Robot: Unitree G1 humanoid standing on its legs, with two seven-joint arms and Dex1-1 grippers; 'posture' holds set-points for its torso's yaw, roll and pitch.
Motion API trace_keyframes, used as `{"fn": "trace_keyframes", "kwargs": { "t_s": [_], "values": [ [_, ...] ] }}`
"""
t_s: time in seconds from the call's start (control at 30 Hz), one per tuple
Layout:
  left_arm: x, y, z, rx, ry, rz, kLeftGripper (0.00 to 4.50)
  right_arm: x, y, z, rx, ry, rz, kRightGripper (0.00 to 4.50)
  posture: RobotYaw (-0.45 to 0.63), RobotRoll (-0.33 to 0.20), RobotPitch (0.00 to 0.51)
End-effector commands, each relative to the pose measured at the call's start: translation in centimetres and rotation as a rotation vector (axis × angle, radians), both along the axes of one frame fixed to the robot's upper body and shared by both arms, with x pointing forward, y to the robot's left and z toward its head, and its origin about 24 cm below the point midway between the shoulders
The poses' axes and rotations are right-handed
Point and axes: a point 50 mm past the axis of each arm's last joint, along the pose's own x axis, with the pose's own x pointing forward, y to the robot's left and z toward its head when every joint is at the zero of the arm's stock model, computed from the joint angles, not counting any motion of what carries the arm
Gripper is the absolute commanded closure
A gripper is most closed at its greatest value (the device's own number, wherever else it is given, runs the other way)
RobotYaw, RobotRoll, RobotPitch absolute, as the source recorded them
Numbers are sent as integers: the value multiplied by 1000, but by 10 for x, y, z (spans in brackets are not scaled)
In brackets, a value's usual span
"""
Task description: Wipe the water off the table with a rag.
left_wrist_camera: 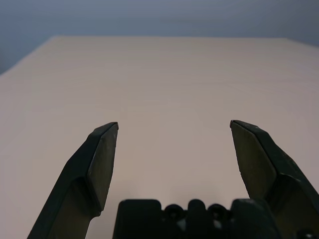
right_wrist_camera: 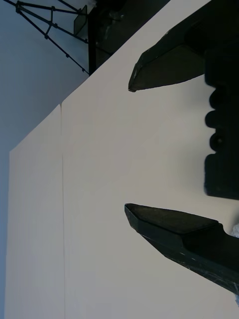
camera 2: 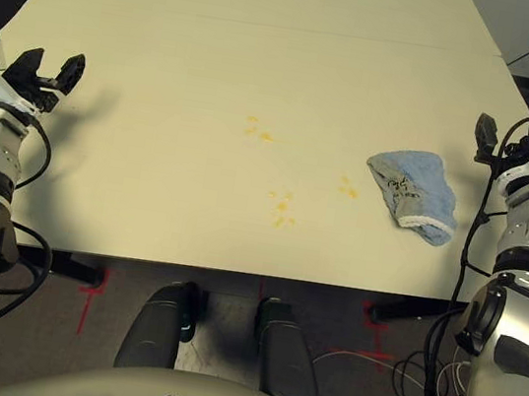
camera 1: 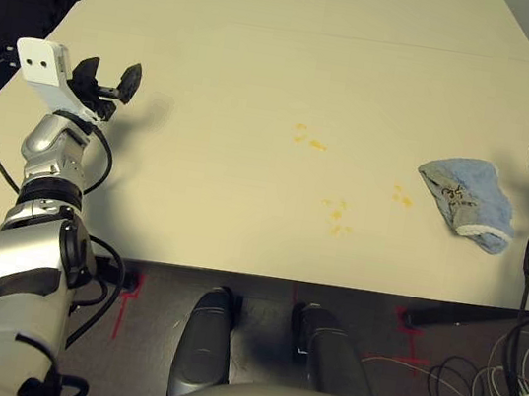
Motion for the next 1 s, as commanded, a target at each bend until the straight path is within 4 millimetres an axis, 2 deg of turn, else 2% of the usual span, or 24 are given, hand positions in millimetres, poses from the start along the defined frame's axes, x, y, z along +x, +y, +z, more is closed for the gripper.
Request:
{"fn": "trace_keyframes", "kwargs": {
  "t_s": [0.03, 0.1, 0.2, 0.43, 0.57, 0.73, 1.0],
  "values": [
    [-8, -20, -8, 76, 29, -256, 0, 0, 0, -2, 13, 3, -10, 39, 113, 0, 175],
    [-17, -33, -14, 123, 61, -411, 0, 1, 1, -3, 15, 5, -8, 39, 116, 0, 174],
    [-29, -43, -17, 169, 84, -533, 0, 1, 2, -5, 17, 8, -7, 39, 121, 0, 173],
    [-43, -59, -16, 230, 81, -682, 0, 0, 1, -7, 20, 19, -10, 39, 128, 0, 176],
    [-48, -62, -18, 281, 103, -745, 0, -1, 0, -6, 14, 28, 2, 39, 130, 0, 176],
    [-53, -62, -20, 345, 138, -803, 0, -3, -6, 8, -9, 70, 112, 39, 134, 0, 179],
    [-54, -61, -22, 400, 175, -838, 0, -25, -24, 25, 33, 302, 353, 39, 118, 0, 179]
  ]
}}
